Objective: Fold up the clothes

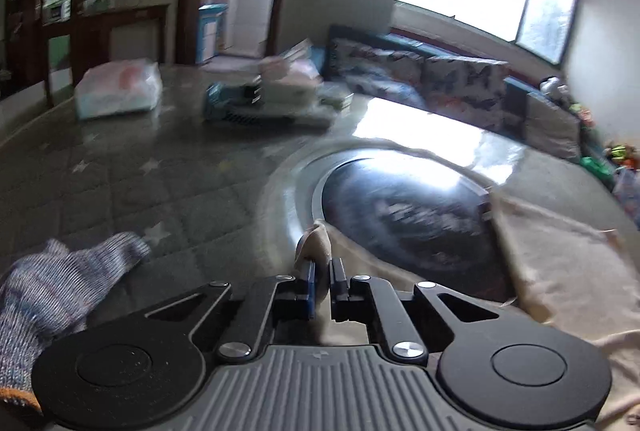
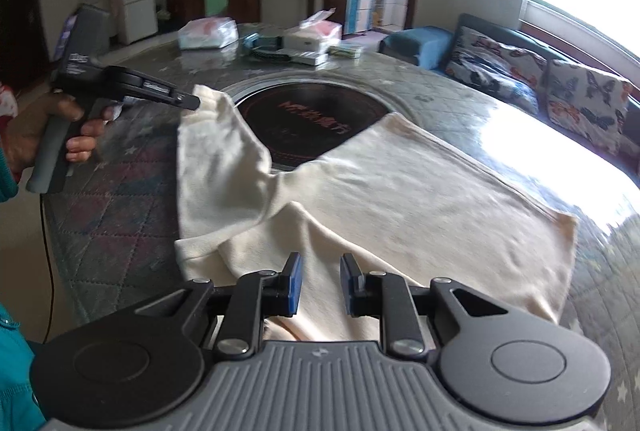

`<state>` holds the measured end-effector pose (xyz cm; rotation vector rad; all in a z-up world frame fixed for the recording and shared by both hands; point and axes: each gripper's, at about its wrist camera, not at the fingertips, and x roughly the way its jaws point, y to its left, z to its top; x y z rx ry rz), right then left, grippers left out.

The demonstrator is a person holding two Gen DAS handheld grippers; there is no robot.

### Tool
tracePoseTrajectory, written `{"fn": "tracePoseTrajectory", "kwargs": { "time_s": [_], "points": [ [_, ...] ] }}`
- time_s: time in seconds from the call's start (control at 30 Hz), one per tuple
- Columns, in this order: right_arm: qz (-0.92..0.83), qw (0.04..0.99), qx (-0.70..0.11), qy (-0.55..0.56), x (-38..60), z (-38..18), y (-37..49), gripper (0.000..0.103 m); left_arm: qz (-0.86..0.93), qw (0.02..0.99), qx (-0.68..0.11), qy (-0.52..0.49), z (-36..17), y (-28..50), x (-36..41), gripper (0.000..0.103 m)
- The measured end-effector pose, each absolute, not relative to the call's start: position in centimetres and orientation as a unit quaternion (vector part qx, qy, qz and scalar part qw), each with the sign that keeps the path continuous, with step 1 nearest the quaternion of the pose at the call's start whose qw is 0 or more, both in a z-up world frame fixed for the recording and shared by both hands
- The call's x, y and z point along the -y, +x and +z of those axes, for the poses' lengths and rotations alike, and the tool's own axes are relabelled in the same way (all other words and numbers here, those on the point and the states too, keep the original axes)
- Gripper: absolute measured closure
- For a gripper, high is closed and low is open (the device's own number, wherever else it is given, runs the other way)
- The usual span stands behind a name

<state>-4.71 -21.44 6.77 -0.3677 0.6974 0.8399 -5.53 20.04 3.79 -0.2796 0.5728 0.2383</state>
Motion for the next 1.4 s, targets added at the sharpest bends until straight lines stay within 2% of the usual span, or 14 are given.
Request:
{"fn": "tracePoseTrajectory", "kwargs": {
  "time_s": [0.3, 0.47, 0.6, 0.8, 0.87, 0.93, 1.0, 1.1, 1.2, 1.27, 1.3, 1.37, 1.4],
  "points": [
    [0.342, 0.870, -0.335, -0.119, 26.1, 7.1, -3.9, 0.083, -0.107, 0.958, -0.235, -0.122, 10.1, -5.8, -7.7, 0.096],
    [0.311, 0.882, -0.343, -0.084, 29.0, 6.9, -3.6, 0.083, -0.212, 0.943, -0.244, -0.083, 9.4, -5.7, -0.2, 0.096],
    [0.297, 0.884, -0.357, -0.054, 30.9, 6.7, -3.5, 0.083, -0.249, 0.925, -0.281, -0.062, 7.3, -5.5, 2.4, 0.095],
    [0.329, 0.870, -0.361, -0.064, 29.4, 6.6, -3.4, 0.083, -0.195, 0.939, -0.282, -0.018, 6.1, -7.3, -1.0, 0.093],
    [0.353, 0.859, -0.363, -0.070, 27.4, 6.4, -3.2, 0.083, -0.160, 0.946, -0.283, -0.005, 5.7, -8.0, -2.9, 0.089],
    [0.372, 0.849, -0.368, -0.073, 25.7, 6.1, -2.8, 0.083, -0.125, 0.950, -0.286, 0.004, 5.1, -8.7, -4.6, 0.078],
    [0.385, 0.840, -0.376, -0.069, 24.2, 5.6, -2.2, 0.080, -0.091, 0.952, -0.292, 0.007, 4.5, -9.4, -6.3, 0.074],
    [0.388, 0.834, -0.385, -0.073, 22.5, 5.0, -1.5, 0.077, -0.058, 0.950, -0.305, 0.003, 3.5, -10.0, -7.9, 0.073],
    [0.390, 0.826, -0.400, -0.072, 21.3, 4.3, -1.0, 0.076, -0.037, 0.948, -0.315, -0.002, 2.5, -10.3, -8.6, 0.063],
    [0.392, 0.821, -0.407, -0.073, 20.6, 4.0, -0.9, 0.077, -0.030, 0.947, -0.319, -0.002, 2.1, -10.2, -8.6, 0.062],
    [0.393, 0.820, -0.408, -0.076, 20.4, 3.9, -1.0, 0.079, -0.028, 0.947, -0.321, -0.005, 2.0, -10.1, -8.6, 0.060],
    [0.394, 0.820, -0.407, -0.083, 20.0, 4.1, -1.3, 0.097, -0.025, 0.947, -0.322, -0.009, 2.0, -10.1, -8.5, 0.054],
    [0.393, 0.824, -0.398, -0.091, 20.0, 4.5, -1.5, 0.099, -0.024, 0.947, -0.321, -0.009, 2.0, -10.1, -8.4, 0.053]
  ]
}}
